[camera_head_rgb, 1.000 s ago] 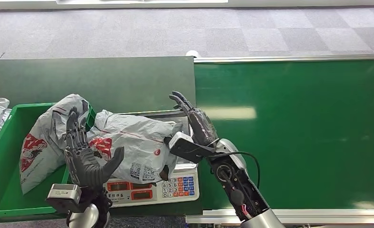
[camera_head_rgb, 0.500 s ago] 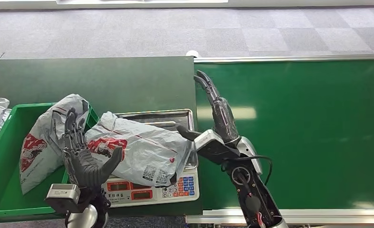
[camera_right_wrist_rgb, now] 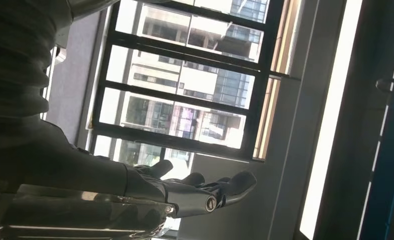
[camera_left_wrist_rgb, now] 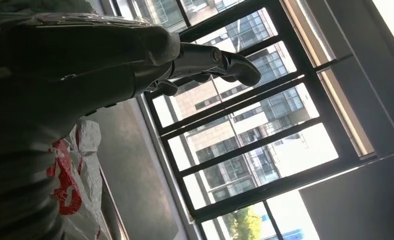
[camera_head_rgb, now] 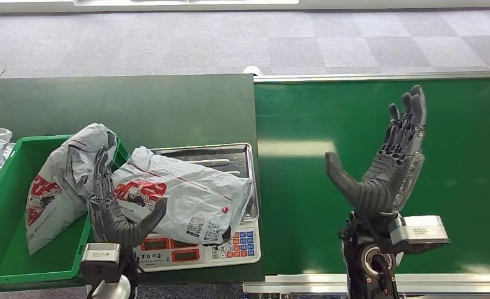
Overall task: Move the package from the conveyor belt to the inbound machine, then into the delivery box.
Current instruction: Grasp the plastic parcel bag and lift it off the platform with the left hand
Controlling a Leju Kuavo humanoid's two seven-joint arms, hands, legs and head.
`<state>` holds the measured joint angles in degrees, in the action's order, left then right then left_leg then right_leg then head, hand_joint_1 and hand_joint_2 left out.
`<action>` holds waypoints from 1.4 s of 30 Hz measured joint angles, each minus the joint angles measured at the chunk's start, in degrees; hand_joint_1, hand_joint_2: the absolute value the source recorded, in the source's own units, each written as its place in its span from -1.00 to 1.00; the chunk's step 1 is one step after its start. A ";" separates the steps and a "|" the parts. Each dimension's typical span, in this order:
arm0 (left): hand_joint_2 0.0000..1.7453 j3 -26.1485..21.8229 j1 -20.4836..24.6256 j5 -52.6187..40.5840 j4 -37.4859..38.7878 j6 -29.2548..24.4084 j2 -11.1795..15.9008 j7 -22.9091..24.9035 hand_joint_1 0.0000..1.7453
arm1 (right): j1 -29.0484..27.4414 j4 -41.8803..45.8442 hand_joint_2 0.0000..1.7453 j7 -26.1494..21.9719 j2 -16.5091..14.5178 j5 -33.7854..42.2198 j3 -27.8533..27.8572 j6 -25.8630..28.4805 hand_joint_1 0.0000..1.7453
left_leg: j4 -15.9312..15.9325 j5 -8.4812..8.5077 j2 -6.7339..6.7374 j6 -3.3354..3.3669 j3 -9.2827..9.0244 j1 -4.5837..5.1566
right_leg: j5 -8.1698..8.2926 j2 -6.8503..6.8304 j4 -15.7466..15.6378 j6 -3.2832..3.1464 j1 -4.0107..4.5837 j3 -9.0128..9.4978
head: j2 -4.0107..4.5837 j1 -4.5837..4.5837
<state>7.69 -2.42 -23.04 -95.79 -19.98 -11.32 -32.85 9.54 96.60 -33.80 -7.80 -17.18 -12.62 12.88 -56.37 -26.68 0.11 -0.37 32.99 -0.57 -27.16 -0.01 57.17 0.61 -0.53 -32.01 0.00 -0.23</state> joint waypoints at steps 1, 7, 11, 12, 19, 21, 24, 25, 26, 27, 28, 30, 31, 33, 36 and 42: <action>1.00 0.29 0.19 -3.05 0.31 -0.78 0.00 1.45 -1.00 | -1.02 1.49 1.00 -0.26 -0.11 0.30 0.46 0.29 -1.00 | 0.00 0.00 0.00 0.00 0.00 0.00 | 0.00 0.00 0.00 0.00 0.00 0.00 | 0.00 0.00; 1.00 2.34 3.04 -25.85 5.89 -4.48 0.00 16.09 -1.00 | -5.70 7.59 1.00 -1.07 -0.72 -0.20 1.87 0.84 -1.00 | 0.00 0.00 0.02 0.00 -0.01 0.00 | 0.00 0.00 -0.01 0.00 0.00 0.01 | 0.00 0.01; 1.00 3.46 5.78 -34.42 11.50 -4.01 -0.03 22.47 -1.00 | -6.72 8.90 1.00 -1.16 -1.13 -0.65 2.00 -0.52 -1.00 | 0.00 0.00 0.03 0.00 -0.04 0.00 | 0.01 0.01 0.00 0.00 0.00 0.05 | 0.00 0.00; 1.00 3.62 6.45 -35.32 12.91 -3.42 -0.09 23.42 -1.00 | -6.77 8.99 1.00 -1.16 -1.28 -0.67 2.01 -1.03 -1.00 | 0.00 0.01 0.03 0.00 -0.05 0.00 | 0.01 0.01 0.00 0.00 0.00 0.05 | 0.00 0.01; 1.00 3.67 10.23 -36.52 21.11 0.36 -0.52 26.04 0.50 | -6.30 8.90 1.00 -0.88 -2.14 -0.64 1.61 -3.42 -1.00 | 0.00 0.01 0.01 0.00 -0.04 0.00 | 0.01 0.00 0.01 0.00 0.00 0.06 | 0.00 0.01; 1.00 3.43 11.33 -35.86 23.49 1.75 -0.69 25.91 1.00 | -5.86 8.56 1.00 -0.61 -2.31 -0.63 1.41 -4.03 -1.00 | 0.00 0.01 0.00 0.00 -0.03 0.00 | 0.01 0.00 0.01 0.00 0.00 0.07 | 0.00 0.00; 1.00 2.77 12.50 -34.25 26.28 3.51 -0.95 25.11 1.00 | -5.16 7.81 1.00 -0.17 -2.55 -0.66 0.98 -4.73 -1.00 | 0.00 0.01 0.00 0.00 -0.04 0.00 | 0.01 0.00 0.01 0.00 0.00 0.09 | 0.00 0.00; 1.00 2.60 12.77 -34.00 26.91 3.73 -1.01 24.94 1.00 | -5.00 7.57 1.00 -0.11 -2.60 -0.67 0.84 -4.85 -1.00 | 0.00 0.01 0.00 0.00 -0.04 0.00 | 0.01 -0.01 0.01 0.00 0.00 0.10 | 0.00 0.00; 1.00 2.46 12.99 -33.83 27.44 3.87 -1.07 24.83 1.00 | -4.86 7.36 1.00 -0.08 -2.62 -0.70 0.70 -4.94 -1.00 | 0.00 0.01 -0.01 0.00 -0.05 0.00 | 0.01 -0.01 0.01 0.00 0.00 0.11 | 0.00 0.01; 1.00 2.33 13.20 -33.72 27.92 3.99 -1.14 24.76 1.00 | -4.71 7.13 1.00 0.00 -2.64 -0.88 0.56 -5.05 -1.00 | 0.00 0.01 -0.01 0.00 -0.05 0.00 | 0.01 -0.01 0.01 0.00 0.00 0.12 | 0.00 0.00; 1.00 2.20 13.42 -33.61 28.38 4.14 -1.19 24.70 1.00 | -4.55 6.87 1.00 0.10 -2.64 -1.17 0.38 -5.21 -1.00 | 0.00 0.01 -0.02 0.00 -0.06 0.00 | 0.01 -0.01 0.01 0.00 0.00 0.13 | 0.00 0.01; 1.00 1.94 13.78 -33.47 29.18 4.44 -1.26 24.62 1.00 | -4.25 6.33 1.00 0.31 -2.66 -1.93 0.03 -5.58 -1.00 | 0.00 0.01 -0.02 0.00 -0.08 0.00 | 0.01 -0.01 0.01 0.00 0.00 0.15 | 0.00 0.00; 1.00 1.82 13.93 -33.44 29.52 4.54 -1.26 24.58 1.00 | -4.13 6.07 1.00 0.38 -2.68 -2.21 -0.13 -5.75 -1.00 | 0.00 0.01 -0.02 0.00 -0.09 0.00 | 0.01 -0.01 0.01 0.00 0.00 0.17 | 0.00 0.00; 1.00 1.54 14.25 -33.42 30.18 4.73 -1.27 24.51 1.00 | -3.87 5.58 1.00 0.48 -2.80 -2.59 -0.51 -5.98 -1.00 | 0.00 0.01 -0.02 0.00 -0.11 0.00 | 0.01 -0.01 0.01 0.00 0.00 0.18 | 0.00 0.00; 1.00 1.16 14.74 -33.87 31.14 5.68 -1.27 25.11 1.00 | -3.49 4.86 1.00 0.54 -3.01 -3.07 -1.07 -6.16 -1.00 | 0.01 0.01 -0.02 0.00 -0.18 0.00 | 0.00 -0.01 0.01 0.00 0.00 0.25 | 0.00 0.00; 1.00 0.17 15.47 -31.42 32.81 6.09 -1.45 23.06 1.00 | -3.44 3.86 1.00 0.54 -3.11 -3.50 -1.35 -6.04 -1.00 | 0.02 -0.01 0.00 0.00 -0.39 0.00 | -0.01 0.00 0.00 -0.01 0.00 0.46 | 0.00 0.01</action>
<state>7.86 13.05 -54.46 -62.98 -13.88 -12.77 -9.79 6.10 100.45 -33.27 -10.91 -20.69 -13.97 6.84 -56.35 -26.69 0.11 -0.37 32.60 -0.57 -27.17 -0.01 57.17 0.60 -0.53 -31.55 0.00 -0.23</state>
